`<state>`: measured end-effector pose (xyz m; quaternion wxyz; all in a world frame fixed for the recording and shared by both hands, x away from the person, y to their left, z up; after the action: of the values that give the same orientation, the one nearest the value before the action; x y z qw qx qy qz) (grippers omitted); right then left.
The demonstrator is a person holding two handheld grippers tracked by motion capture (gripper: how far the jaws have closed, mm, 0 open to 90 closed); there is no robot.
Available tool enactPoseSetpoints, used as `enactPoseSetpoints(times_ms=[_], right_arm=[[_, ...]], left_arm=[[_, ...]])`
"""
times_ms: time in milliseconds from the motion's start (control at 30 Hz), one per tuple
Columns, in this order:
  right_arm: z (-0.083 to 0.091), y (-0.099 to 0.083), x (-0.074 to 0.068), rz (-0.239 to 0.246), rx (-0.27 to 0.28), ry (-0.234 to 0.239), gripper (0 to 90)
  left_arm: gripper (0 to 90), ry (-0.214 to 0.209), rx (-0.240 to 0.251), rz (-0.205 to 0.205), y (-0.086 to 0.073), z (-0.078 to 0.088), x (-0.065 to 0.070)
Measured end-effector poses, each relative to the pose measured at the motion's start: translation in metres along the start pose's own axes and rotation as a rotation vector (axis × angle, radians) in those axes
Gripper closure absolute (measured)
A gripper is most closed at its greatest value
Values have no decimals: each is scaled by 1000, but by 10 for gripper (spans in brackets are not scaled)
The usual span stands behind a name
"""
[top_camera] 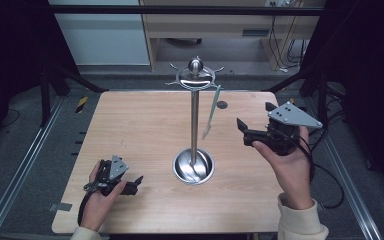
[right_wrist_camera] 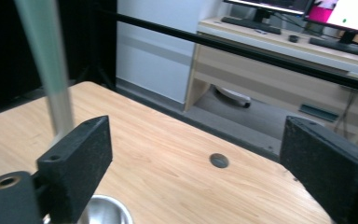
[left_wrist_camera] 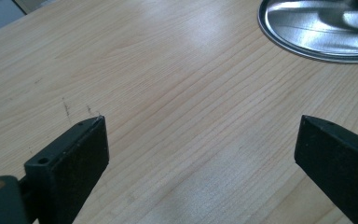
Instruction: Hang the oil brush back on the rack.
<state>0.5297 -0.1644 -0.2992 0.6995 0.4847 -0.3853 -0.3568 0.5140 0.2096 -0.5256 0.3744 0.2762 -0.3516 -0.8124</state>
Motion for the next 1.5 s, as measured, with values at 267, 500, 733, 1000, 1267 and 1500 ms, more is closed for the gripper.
enactPoseSetpoints(times_ms=[267,500,733,1000,1267,1500], right_arm=[[1,-17,29,-14,-17,-69,78],[-1,-34,49,-67,-40,-86,70],[-12,-58,62,-50,-102,-121,115],[-25,-87,69,-46,-154,-141,71],[-41,-117,68,-83,-223,-126,65],[-58,-147,57,-88,-288,-77,72]], left_arm=[[25,21,21,18,2,3,-5],[26,84,15,24,1,5,-14],[26,133,88,73,7,17,-28],[25,132,93,105,5,18,-33],[25,102,67,104,3,15,-28],[25,100,73,110,4,15,-28]])
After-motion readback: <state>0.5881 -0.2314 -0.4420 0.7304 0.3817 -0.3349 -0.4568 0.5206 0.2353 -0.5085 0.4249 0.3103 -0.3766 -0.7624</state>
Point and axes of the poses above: each handheld gripper's, and its own axes: z roughly backward along the jaws, y roughly out of its top, x roughly to its right, the point moved 9 cm from there along -z, roughly forward along the jaws, and after that the axes turned 3 degrees about z, right-handed, at the moved point
